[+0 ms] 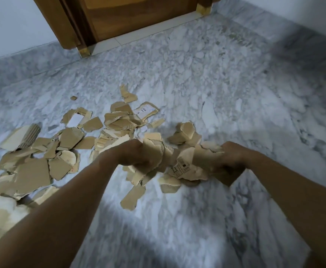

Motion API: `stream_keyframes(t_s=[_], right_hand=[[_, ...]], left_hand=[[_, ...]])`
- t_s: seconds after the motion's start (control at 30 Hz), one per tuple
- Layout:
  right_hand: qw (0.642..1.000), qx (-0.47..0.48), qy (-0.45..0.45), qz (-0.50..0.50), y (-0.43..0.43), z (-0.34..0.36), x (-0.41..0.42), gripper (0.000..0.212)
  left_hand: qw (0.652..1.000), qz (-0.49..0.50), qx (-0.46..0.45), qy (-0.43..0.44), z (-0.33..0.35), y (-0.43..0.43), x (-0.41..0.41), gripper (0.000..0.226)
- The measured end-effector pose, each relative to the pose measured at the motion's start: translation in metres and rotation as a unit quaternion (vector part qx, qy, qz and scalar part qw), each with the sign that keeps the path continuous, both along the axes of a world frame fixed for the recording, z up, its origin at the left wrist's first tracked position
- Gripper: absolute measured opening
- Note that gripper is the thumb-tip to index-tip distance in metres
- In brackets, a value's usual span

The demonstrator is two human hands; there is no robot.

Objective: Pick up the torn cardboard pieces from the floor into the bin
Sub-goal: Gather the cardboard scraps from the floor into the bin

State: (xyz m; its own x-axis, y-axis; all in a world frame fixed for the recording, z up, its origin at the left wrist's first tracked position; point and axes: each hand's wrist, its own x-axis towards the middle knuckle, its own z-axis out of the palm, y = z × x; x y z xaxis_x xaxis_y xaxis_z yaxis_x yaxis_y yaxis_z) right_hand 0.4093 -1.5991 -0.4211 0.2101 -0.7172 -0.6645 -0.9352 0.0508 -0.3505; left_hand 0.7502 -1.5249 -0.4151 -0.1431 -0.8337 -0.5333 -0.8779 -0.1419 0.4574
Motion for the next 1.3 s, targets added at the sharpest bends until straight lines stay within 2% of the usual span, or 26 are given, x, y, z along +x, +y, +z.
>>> stream_keyframes(t_s=[0.07, 0.17, 0.27, 0.37, 0.5, 0.57, 0.67, 0.8, 0.93, 1.0, 1.1, 1.13, 1.23, 1.3], right_hand=[[0.998, 0.037, 0.041, 0.006, 0.006, -0.004, -0.013, 0.041], [0.998, 0.046, 0.05, 0.008, 0.019, -0.02, -0.022, 0.035], [0.999, 0.025, 0.02, -0.006, 0.031, -0.036, -0.026, 0.037], [1.0, 0.003, 0.004, -0.021, 0.042, -0.053, -0.031, 0.048], [0.999, -0.003, 0.007, -0.043, 0.053, -0.066, -0.035, 0.073], [1.0, 0.007, 0.001, -0.029, 0.051, -0.067, -0.037, 0.074], [0.998, 0.029, -0.026, -0.043, 0.046, -0.053, -0.038, 0.064], [0.981, 0.055, -0.162, -0.097, 0.03, -0.024, -0.032, 0.047], [0.95, 0.071, -0.284, -0.111, 0.021, -0.006, 0.006, 0.06], [0.941, 0.071, -0.309, -0.119, 0.018, -0.005, 0.026, 0.066], [0.94, 0.057, -0.323, -0.094, 0.019, -0.004, 0.044, 0.067], [0.94, 0.056, -0.325, -0.085, 0.019, -0.004, 0.049, 0.068], [0.939, 0.05, -0.33, -0.08, 0.016, -0.003, 0.058, 0.079], [0.938, 0.031, -0.334, -0.088, 0.012, 0.0, 0.06, 0.084]], left_hand=[[0.999, -0.046, 0.021, -0.02, -0.001, -0.018, -0.034, 0.029], [0.992, -0.093, 0.035, -0.077, -0.02, -0.035, -0.078, 0.041], [0.981, -0.12, 0.052, -0.142, -0.04, -0.041, -0.1, 0.074], [0.978, -0.117, 0.044, -0.166, -0.054, -0.04, -0.102, 0.074], [0.993, -0.068, 0.056, -0.084, -0.057, -0.029, -0.095, 0.06], [0.996, -0.048, 0.053, -0.044, -0.053, -0.021, -0.09, 0.061], [0.998, -0.034, 0.046, -0.003, -0.043, -0.01, -0.079, 0.059], [0.997, 0.017, 0.046, 0.056, -0.019, 0.004, -0.056, 0.088], [0.998, 0.044, 0.032, 0.036, -0.001, 0.012, -0.039, 0.11], [0.998, 0.043, 0.032, 0.027, 0.011, 0.013, -0.041, 0.105], [0.997, 0.058, 0.028, 0.042, 0.021, 0.019, -0.039, 0.074], [0.996, 0.069, 0.025, 0.05, 0.022, 0.024, -0.034, 0.071], [0.99, 0.115, 0.007, 0.086, 0.025, 0.04, -0.015, 0.081], [0.99, 0.111, 0.001, 0.085, 0.024, 0.045, -0.001, 0.083]])
